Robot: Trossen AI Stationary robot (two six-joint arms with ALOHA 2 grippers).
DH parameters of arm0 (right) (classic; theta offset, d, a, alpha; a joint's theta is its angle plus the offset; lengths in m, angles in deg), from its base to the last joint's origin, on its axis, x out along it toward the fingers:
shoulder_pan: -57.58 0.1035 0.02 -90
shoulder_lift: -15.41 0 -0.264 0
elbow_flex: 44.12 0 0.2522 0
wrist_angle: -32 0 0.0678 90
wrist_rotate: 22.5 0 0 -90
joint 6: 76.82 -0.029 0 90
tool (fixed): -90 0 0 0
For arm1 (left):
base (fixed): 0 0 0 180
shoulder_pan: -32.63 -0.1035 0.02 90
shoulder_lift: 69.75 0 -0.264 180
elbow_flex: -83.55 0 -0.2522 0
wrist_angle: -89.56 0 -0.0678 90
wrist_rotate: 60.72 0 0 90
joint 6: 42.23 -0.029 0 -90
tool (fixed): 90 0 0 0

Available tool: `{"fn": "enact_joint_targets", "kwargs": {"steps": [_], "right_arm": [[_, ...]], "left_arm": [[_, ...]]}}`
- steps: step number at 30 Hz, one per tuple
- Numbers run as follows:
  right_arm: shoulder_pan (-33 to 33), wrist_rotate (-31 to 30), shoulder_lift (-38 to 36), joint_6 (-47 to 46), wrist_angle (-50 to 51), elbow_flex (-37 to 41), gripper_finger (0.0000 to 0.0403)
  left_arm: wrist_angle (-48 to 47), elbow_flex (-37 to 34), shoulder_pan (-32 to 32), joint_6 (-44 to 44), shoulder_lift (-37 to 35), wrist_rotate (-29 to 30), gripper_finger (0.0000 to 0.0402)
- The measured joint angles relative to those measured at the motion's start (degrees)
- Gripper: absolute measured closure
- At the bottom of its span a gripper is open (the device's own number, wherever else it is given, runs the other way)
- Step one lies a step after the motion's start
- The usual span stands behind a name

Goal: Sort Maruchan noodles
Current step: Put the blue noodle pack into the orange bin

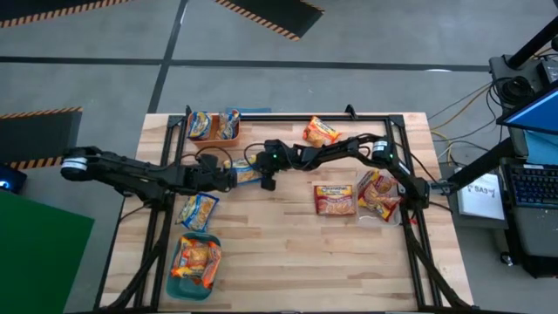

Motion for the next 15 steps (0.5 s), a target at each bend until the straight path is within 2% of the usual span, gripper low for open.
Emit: {"fn": "enact_joint_targets", "kwargs": {"steps": [7,15], "right_arm": [[-0.06,-0.67,1.2,1.39,-0.39,0.37,0.0394],[-0.06,-0.67,2.82,1.4,-2.33,0.44,0.0394]], "left_arm": [[1.29,0.0,-0.18,8.77,1.43,1.1,0.0182],[2.76,0.0,-1.14,14.27,7.13,1.15,0.0182]]}}
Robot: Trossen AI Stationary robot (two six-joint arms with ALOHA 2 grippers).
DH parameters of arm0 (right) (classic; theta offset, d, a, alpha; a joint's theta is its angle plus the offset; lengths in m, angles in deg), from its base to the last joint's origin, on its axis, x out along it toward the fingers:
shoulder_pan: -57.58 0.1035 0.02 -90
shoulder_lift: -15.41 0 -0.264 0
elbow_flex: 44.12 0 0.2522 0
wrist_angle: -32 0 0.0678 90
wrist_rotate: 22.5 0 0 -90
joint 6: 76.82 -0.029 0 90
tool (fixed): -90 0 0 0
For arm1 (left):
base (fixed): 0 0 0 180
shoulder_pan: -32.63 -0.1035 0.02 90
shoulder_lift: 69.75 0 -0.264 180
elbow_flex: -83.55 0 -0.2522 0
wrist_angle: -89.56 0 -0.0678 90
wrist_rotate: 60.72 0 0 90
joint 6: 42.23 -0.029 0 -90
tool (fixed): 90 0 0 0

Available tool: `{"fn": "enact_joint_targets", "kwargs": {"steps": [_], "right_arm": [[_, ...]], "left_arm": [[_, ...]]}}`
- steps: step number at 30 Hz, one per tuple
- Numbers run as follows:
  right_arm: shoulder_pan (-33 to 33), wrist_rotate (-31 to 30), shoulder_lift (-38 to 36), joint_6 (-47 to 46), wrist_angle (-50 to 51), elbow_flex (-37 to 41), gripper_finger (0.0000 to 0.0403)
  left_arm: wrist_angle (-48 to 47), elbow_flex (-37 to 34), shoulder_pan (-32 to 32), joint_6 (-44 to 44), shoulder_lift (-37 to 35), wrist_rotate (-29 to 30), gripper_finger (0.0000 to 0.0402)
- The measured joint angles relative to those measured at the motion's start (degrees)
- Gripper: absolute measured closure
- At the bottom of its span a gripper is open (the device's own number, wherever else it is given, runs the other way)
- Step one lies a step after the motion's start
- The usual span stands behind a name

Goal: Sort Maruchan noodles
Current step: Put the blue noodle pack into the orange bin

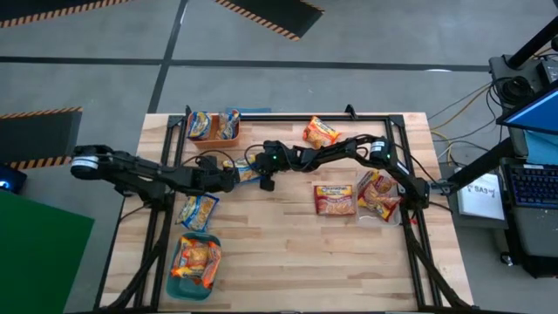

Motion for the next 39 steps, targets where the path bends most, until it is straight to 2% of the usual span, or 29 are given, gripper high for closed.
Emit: {"fn": "enact_joint_targets", "kwargs": {"steps": [10,16,39], "right_arm": [[-0.02,0.07,0.07,-0.37,-0.79,0.14,0.0394],[-0.01,0.24,0.07,-0.56,-0.87,0.17,0.0394],[-0.02,0.24,0.07,-0.61,-0.94,0.23,0.0394]], "left_arm": [[9.86,0.0,-0.22,-3.72,6.34,1.82,0.0182],[10.29,0.0,-0.27,-4.07,7.12,1.9,0.0186],[11.52,0.0,-0.33,-4.93,7.94,1.9,0.0285]]}}
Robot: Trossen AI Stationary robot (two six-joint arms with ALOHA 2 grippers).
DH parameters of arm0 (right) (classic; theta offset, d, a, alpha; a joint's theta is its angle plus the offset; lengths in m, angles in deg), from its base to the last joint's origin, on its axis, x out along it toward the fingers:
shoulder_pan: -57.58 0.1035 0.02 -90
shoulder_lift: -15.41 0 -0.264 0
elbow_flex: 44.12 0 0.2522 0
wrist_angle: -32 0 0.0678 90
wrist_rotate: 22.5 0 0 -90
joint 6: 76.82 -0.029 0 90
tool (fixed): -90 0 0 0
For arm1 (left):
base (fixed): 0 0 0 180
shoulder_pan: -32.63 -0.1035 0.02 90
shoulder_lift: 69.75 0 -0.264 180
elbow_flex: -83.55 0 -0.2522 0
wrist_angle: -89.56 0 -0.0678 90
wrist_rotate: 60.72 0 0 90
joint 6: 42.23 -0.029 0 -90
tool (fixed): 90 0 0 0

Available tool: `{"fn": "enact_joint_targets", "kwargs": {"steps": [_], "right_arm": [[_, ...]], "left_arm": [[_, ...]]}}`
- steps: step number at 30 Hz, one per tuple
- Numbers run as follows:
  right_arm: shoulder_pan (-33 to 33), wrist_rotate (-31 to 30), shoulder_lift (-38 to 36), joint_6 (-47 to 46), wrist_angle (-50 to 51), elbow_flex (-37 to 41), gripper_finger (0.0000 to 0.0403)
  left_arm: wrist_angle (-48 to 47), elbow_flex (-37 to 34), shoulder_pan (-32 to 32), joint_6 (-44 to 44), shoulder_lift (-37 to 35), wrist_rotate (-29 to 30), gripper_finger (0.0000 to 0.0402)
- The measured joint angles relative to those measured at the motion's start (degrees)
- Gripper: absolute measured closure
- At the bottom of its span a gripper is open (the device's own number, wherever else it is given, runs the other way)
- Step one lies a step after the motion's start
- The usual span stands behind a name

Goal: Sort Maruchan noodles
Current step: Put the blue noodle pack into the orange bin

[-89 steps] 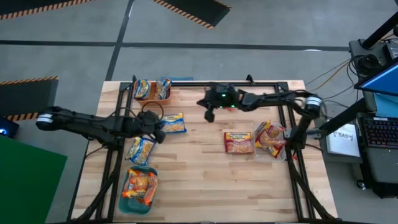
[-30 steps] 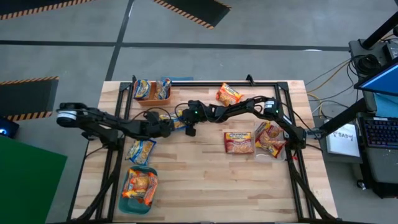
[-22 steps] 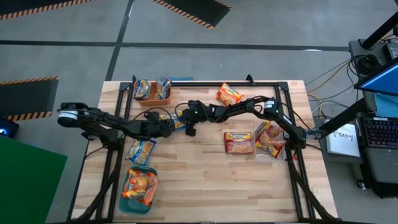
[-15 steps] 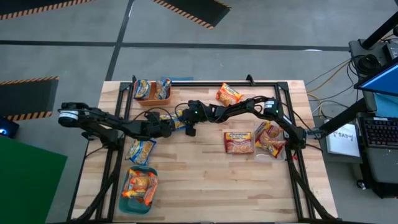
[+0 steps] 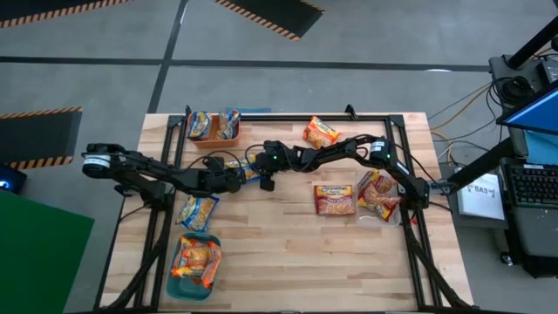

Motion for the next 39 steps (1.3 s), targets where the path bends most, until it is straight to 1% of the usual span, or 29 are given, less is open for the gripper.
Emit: {"fn": "enact_joint_targets", "kwargs": {"steps": [10,15,21,28,30,33,36,39], "right_arm": [[0.0,-0.02,0.0,0.0,-0.43,0.02,0.0394],[0.02,-0.63,-0.8,-1.98,-1.81,0.15,0.0394],[0.01,-0.72,-3.47,-2.49,0.87,0.33,0.0394],[0.0,-0.63,-8.15,-2.4,4.12,0.31,0.0394],[0.0,-0.57,-9.85,-2.11,5.86,0.31,0.0394],[0.0,-0.42,-12.34,-0.84,9.24,0.26,0.0394],[0.0,-0.39,-13.91,-0.36,12.04,0.26,0.0394],[0.0,0.08,-14.16,0.04,12.64,0.26,0.0394]], "left_arm": [[0.18,0.0,0.0,-0.13,0.0,0.02,0.0351],[0.16,0.0,0.07,-3.47,-0.97,1.64,0.0396],[-2.63,1.68,0.09,-11.87,-5.6,5.52,0.0401],[-12.15,7.33,0.07,-20.8,-10.47,8.57,0.0402],[-14.71,9.04,0.07,-23.61,-11.1,7.95,0.0402],[-18.16,11.72,0.0,-27.67,-11.37,3.98,0.0401],[-20.44,13.78,0.0,-31.51,-11.4,-1.31,0.0401],[-21.54,15.04,0.07,-32.58,-11.34,-3.11,0.0401]]}}
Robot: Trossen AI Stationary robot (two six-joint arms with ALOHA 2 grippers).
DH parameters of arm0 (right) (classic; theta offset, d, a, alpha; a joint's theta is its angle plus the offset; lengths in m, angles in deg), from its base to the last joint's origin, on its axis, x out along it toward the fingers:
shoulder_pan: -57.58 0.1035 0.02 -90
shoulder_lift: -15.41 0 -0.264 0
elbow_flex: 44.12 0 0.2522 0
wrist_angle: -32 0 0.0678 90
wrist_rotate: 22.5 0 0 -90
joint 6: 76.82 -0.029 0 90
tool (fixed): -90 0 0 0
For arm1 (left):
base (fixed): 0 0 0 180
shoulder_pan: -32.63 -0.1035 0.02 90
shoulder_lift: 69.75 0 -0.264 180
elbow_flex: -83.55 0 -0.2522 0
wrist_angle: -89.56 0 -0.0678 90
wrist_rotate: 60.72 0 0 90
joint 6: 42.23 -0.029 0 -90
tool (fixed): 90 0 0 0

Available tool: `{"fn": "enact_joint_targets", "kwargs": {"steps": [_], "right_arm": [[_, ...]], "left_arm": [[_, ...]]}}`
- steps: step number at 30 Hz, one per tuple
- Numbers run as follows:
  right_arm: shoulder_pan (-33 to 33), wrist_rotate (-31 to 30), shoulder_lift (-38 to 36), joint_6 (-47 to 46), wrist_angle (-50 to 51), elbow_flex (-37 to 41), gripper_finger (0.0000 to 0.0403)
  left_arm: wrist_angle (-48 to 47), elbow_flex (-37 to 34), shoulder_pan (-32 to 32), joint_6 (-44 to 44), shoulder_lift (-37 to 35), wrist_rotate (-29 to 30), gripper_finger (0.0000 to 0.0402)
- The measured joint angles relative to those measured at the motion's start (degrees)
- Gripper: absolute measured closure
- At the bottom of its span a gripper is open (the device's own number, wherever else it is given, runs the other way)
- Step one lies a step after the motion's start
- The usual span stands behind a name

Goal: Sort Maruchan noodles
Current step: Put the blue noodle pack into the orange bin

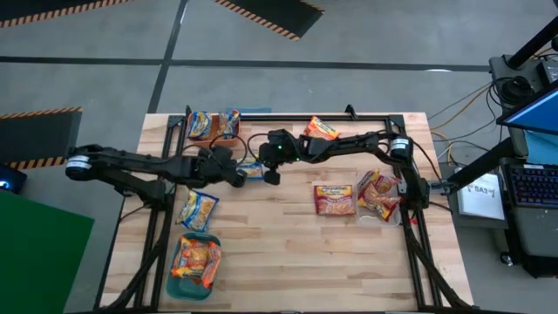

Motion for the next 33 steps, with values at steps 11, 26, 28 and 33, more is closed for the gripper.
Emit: {"fn": "enact_joint_targets", "kwargs": {"steps": [11,26,28,33], "right_arm": [[1.89,10.48,4.89,-4.41,-0.79,0.24,0.0394],[2.4,5.93,10.43,-6.62,-2.19,0.08,0.0394],[2.4,5.95,10.47,-6.59,-2.09,0.2,0.0394],[2.4,5.78,10.54,-6.51,-2.22,0.52,0.0394]], "left_arm": [[-0.45,-1.91,-0.07,-1.35,-2.38,-2.18,0.035],[0.03,-4.36,-0.07,14.19,-1.19,4.41,0.0247],[0.04,-5.03,-0.09,16.84,-1.03,4.53,0.0231],[-0.07,-6.4,-0.22,22.06,-1.03,3.61,0.0191]]}}
